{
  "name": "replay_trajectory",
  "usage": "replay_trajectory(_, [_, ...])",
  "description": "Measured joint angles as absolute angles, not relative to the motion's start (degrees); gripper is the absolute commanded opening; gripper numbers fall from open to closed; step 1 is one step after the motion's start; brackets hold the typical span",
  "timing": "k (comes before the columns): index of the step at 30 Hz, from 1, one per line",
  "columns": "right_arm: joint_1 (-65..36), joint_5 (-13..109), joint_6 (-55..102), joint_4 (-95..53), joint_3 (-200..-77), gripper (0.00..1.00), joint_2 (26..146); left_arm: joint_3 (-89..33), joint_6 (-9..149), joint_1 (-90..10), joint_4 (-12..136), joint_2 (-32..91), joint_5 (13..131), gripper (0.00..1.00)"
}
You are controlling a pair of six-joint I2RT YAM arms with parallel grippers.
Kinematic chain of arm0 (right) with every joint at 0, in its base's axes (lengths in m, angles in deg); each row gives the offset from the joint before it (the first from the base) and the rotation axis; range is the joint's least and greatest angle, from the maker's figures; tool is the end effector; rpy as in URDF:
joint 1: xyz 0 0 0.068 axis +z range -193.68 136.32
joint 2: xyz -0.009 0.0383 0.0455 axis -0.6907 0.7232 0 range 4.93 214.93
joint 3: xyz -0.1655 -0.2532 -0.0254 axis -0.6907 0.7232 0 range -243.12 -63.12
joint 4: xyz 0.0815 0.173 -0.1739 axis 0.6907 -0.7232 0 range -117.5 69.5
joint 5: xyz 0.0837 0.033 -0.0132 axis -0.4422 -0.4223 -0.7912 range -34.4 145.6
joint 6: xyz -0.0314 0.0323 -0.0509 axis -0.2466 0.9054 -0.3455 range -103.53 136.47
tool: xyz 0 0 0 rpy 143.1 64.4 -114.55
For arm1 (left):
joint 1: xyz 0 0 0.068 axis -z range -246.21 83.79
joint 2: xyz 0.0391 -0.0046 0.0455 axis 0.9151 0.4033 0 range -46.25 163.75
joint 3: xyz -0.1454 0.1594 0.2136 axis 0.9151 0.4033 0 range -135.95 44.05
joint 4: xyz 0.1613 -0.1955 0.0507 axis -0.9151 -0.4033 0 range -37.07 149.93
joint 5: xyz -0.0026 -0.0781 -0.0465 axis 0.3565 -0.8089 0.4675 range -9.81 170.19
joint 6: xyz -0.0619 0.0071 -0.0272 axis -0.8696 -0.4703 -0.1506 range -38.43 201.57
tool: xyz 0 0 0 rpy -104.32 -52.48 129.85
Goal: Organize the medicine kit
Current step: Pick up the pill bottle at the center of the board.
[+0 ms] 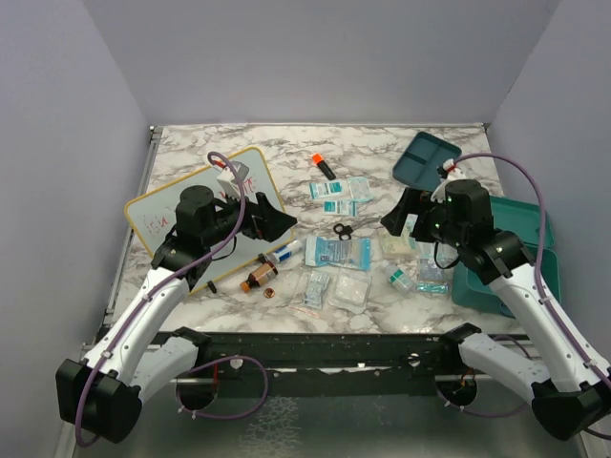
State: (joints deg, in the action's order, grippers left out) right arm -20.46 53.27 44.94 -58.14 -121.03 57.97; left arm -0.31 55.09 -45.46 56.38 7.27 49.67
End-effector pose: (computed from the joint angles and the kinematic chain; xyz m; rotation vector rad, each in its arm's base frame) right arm 0.1701 0.0754 0.3604 0.0762 2.1957 0.5624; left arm 0.1871 -0.1005 0.3454 0.3101 1.8645 -1.0532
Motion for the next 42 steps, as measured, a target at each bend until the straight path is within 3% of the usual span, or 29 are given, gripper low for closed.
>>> replay_trajectory(16, [-20.46, 55.56, 48.48, -60.77, -121.1, 1.0, 58.21, -0.31, 58.7, -45.46, 54.07, 7.12, 53.91, 0.99])
replay_trajectory(21, [-20.46, 56.2, 48.13, -60.83, -120.9, 0.89, 58.73, -0.31, 60.34, -45.46, 53.74, 6.33, 56.75, 0.99])
replay_trajectory(26, [-20.46, 60.48, 47.19, -62.06, -120.9, 0.67, 61.68, -0.27, 61.83, -45.46, 53.26, 4.52, 58.63, 0.99])
replay_trajectory(42, [-20.46, 61.84, 45.97, -65.05, -112.71, 0.66, 73.2, 1.37, 64.97, -45.46, 49.52, -2.48, 66.48, 0.99])
